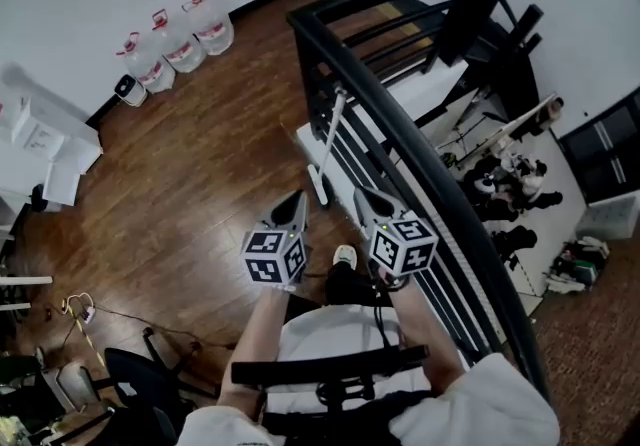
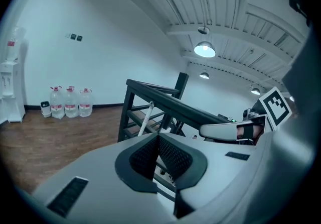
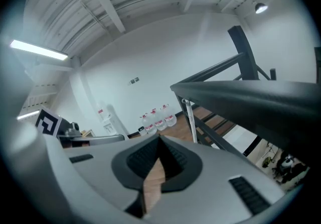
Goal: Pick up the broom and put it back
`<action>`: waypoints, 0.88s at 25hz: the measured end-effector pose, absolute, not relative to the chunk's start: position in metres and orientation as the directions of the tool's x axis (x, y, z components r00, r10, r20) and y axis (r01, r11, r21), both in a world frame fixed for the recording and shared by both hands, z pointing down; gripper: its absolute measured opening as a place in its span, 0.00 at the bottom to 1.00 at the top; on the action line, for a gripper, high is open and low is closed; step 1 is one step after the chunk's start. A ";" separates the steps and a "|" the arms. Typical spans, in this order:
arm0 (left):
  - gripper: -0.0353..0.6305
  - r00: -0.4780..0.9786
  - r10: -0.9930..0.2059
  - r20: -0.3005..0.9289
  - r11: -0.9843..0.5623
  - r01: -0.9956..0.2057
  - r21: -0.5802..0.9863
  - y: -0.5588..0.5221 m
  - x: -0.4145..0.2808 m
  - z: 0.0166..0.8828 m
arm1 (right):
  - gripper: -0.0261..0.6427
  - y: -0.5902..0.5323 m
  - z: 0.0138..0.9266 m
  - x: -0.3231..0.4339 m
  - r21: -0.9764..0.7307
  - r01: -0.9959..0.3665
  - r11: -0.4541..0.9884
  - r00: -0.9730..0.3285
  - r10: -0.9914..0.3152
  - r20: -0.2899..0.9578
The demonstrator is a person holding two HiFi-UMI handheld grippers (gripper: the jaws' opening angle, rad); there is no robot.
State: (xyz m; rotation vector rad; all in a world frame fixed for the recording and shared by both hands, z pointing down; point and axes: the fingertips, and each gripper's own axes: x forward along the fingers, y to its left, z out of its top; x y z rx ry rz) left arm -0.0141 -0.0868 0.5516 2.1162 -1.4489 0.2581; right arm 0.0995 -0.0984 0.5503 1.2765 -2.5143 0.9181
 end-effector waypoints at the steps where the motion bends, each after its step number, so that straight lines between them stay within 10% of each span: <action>1: 0.05 0.406 -0.795 0.451 -0.270 -0.902 0.336 -0.094 -0.012 0.552 | 0.06 -0.105 0.551 0.098 -0.446 -0.779 0.441 -0.617 -0.667 0.417; 22: 0.06 0.589 -0.660 0.466 -0.541 -0.803 0.249 -0.273 0.023 0.614 | 0.06 -0.159 0.554 0.089 -0.404 -0.872 0.276 -0.455 -0.759 0.465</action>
